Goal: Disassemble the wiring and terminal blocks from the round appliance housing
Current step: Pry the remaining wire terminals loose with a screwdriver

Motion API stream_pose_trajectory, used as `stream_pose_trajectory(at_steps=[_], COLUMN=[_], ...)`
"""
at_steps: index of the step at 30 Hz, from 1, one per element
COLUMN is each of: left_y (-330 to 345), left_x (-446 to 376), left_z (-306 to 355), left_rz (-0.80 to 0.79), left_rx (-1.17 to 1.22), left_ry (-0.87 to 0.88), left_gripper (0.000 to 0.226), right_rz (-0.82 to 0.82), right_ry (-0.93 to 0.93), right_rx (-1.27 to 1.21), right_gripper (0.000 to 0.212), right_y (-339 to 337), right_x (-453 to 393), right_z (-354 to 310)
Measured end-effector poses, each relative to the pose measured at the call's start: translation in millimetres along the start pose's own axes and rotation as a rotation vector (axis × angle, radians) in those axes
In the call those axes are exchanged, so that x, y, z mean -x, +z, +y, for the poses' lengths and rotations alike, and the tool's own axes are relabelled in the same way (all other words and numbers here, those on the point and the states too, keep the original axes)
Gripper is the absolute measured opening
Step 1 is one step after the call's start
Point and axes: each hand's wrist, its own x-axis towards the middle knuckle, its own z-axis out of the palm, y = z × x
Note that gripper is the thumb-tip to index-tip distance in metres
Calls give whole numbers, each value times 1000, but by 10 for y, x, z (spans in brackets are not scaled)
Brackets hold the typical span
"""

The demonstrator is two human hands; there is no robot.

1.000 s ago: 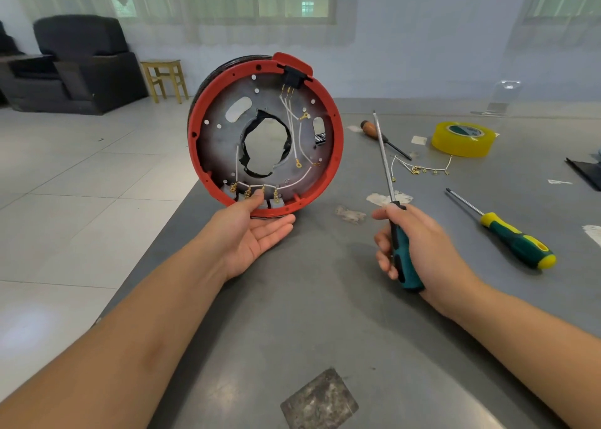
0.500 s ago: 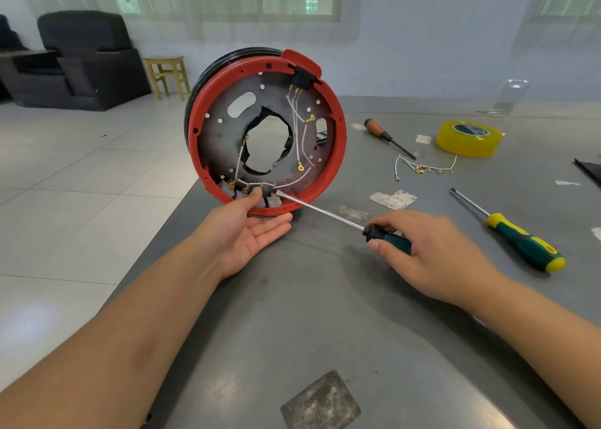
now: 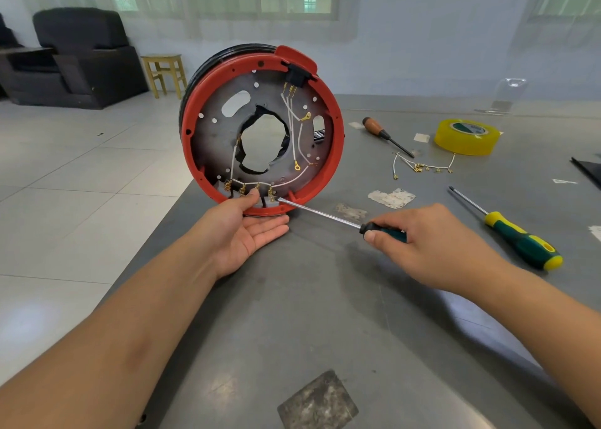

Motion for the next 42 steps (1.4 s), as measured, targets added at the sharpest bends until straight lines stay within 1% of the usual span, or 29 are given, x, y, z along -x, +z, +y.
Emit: stream_pose_trajectory(at_steps=[9, 12, 16, 22, 25, 32, 39, 42], left_y=[17, 24, 28, 53, 58, 62, 60, 53], left_x=[30, 35, 39, 51, 54, 60, 75, 74], left_z=[1, -4, -11, 4, 4, 6, -8, -13], left_rz=[6, 12, 9, 27, 30, 42, 13, 23], left_rx=[2, -8, -36, -39, -33, -11, 58, 93], left_ry=[-10, -2, 1, -8, -12, -17, -8, 2], left_gripper=[33, 29, 31, 25, 30, 31, 34, 34], right_rz=[-63, -80, -93, -63, -38, -23, 41, 36], right_ry=[46, 58, 54, 73, 69, 45, 43, 52], right_rx=[-77, -105, -124, -93, -88, -70, -113, -97], right_gripper=[32, 39, 45, 42, 37, 48, 45, 43], right_y=[-29, -45, -67, 23, 107, 223, 262, 272], right_x=[-44, -50, -50, -6, 30, 86, 120, 94], right_z=[-66, -101, -120, -125, -126, -160, -260, -285])
